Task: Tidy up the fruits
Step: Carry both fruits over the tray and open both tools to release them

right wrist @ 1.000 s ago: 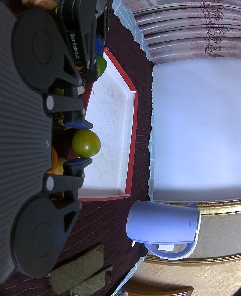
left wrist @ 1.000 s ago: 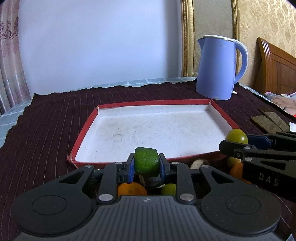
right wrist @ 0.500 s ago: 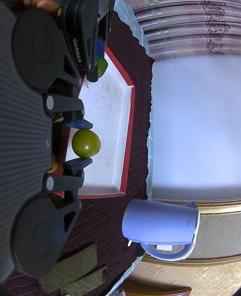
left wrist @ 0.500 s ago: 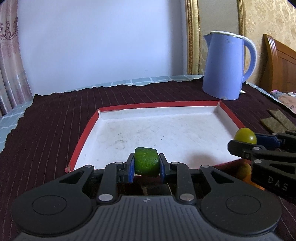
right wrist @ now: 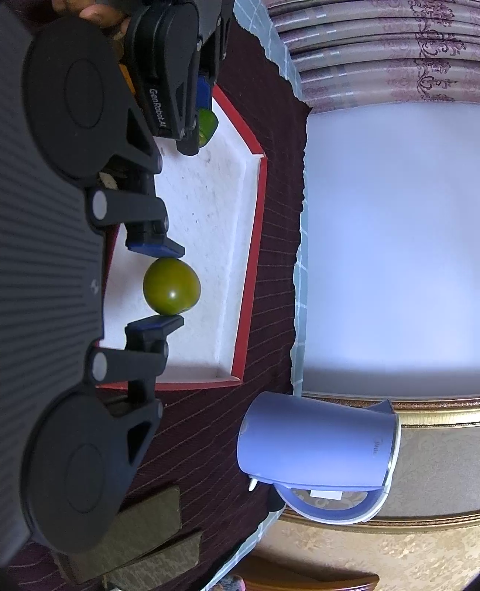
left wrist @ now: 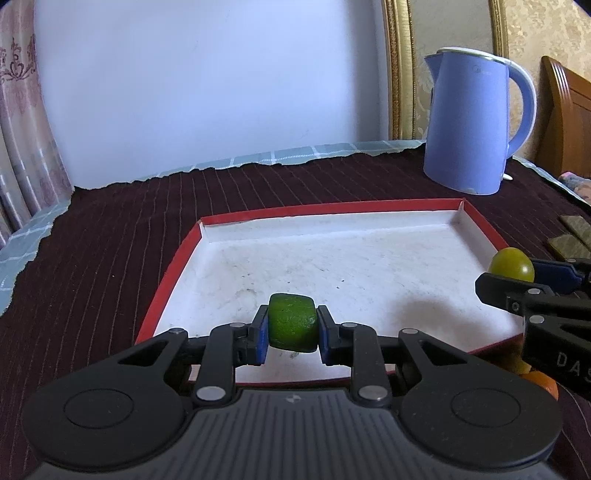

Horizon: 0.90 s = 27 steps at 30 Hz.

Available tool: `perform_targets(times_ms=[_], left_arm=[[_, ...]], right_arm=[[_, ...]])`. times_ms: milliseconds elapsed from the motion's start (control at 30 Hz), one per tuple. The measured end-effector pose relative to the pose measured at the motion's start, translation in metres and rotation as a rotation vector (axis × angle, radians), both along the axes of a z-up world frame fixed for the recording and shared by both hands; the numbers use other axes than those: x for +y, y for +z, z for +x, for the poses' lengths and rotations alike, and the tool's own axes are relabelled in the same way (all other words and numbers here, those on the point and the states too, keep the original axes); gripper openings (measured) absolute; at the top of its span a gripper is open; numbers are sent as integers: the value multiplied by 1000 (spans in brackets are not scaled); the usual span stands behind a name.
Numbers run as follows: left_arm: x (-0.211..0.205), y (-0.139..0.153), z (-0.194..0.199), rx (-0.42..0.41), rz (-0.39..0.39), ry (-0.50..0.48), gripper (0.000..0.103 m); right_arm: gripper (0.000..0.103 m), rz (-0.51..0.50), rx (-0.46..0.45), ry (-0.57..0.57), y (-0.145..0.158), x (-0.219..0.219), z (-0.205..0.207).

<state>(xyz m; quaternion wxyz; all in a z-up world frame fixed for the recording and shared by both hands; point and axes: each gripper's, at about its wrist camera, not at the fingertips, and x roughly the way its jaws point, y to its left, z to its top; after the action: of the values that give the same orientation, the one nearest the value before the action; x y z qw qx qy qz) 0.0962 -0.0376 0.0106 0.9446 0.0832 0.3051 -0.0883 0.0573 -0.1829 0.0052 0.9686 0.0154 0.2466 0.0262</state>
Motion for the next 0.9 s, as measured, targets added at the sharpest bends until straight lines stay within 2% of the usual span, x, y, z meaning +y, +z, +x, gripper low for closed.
perform_targets(times_ms=[900], left_arm=[[-14,-8,49,39,37,62,25]], right_arm=[[31,-1,34,-37,-4,-9,41]])
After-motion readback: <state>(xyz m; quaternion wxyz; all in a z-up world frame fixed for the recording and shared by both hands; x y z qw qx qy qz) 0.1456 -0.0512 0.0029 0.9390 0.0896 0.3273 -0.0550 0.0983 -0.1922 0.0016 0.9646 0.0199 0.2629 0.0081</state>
